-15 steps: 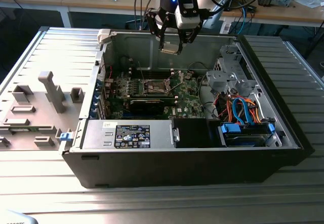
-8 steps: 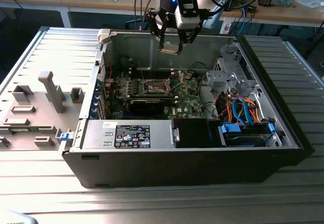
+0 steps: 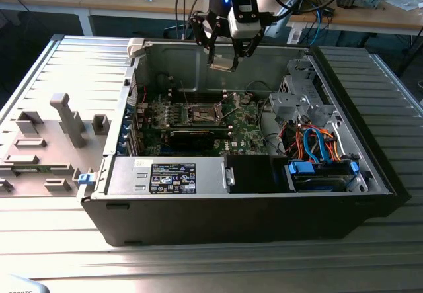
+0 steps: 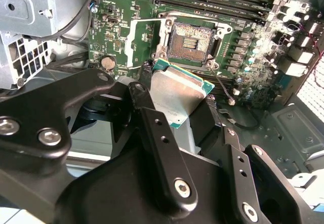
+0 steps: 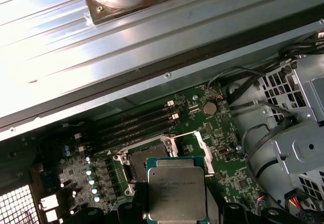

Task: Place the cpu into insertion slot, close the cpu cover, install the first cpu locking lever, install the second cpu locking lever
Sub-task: 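Place the cpu into insertion slot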

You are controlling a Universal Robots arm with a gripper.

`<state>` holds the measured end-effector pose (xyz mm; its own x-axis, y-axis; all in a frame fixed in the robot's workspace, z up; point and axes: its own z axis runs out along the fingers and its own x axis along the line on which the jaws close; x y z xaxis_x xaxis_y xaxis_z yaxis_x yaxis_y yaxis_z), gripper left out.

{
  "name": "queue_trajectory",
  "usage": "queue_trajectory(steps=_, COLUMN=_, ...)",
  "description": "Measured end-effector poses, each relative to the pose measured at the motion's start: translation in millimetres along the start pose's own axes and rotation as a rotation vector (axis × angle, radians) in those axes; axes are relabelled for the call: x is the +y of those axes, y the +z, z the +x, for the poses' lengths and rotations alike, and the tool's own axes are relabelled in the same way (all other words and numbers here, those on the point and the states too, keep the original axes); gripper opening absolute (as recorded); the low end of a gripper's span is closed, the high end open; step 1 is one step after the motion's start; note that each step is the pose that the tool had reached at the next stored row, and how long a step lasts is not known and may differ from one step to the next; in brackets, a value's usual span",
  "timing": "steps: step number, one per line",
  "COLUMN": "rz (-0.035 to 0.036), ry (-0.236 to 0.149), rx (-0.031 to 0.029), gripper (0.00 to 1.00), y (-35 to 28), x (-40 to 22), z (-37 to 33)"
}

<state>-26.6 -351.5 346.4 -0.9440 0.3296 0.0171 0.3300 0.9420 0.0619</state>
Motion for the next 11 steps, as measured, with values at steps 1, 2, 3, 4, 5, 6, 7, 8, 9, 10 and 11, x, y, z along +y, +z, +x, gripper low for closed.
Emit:
queue_trajectory(steps=1, rz=-0.0001, ry=0.001, rx=0.0000, gripper=0.55, y=0.1, x=0.0, z=0.0)
queue_trajectory(steps=2, rz=-0.0001, ry=0.002, rx=-0.0001, gripper=0.55, y=0.2, x=0.0, z=0.0)
queue_trajectory(steps=3, rz=-0.0001, ry=0.003, rx=-0.0001, gripper=0.55, y=0.3, x=0.0, z=0.0)
queue_trajectory(steps=4, rz=-0.0001, ry=0.003, rx=-0.0002, gripper=0.55, y=0.4, x=0.0, z=0.0)
queue_trajectory(steps=5, rz=-0.0001, ry=0.004, rx=-0.0002, gripper=0.55, y=0.4, x=0.0, z=0.0)
queue_trajectory(steps=6, rz=-0.0001, ry=0.004, rx=-0.0002, gripper=0.55, y=0.4, x=0.0, z=0.0)
queue_trajectory(steps=7, rz=-0.0001, ry=0.004, rx=-0.0003, gripper=0.55, y=0.4, x=0.0, z=0.0)
queue_trajectory(steps=8, rz=0.0000, ry=0.005, rx=-0.0003, gripper=0.55, y=0.5, x=0.0, z=0.0)
queue_trajectory(steps=9, rz=0.0001, ry=0.005, rx=-0.0003, gripper=0.55, y=0.5, x=0.0, z=0.0)
queue_trajectory(steps=10, rz=0.0001, ry=0.005, rx=-0.0004, gripper=0.55, y=0.5, x=0.0, z=0.0)
queue_trajectory(steps=11, rz=0.0001, ry=0.006, rx=-0.0004, gripper=0.55, y=0.6, x=0.0, z=0.0)
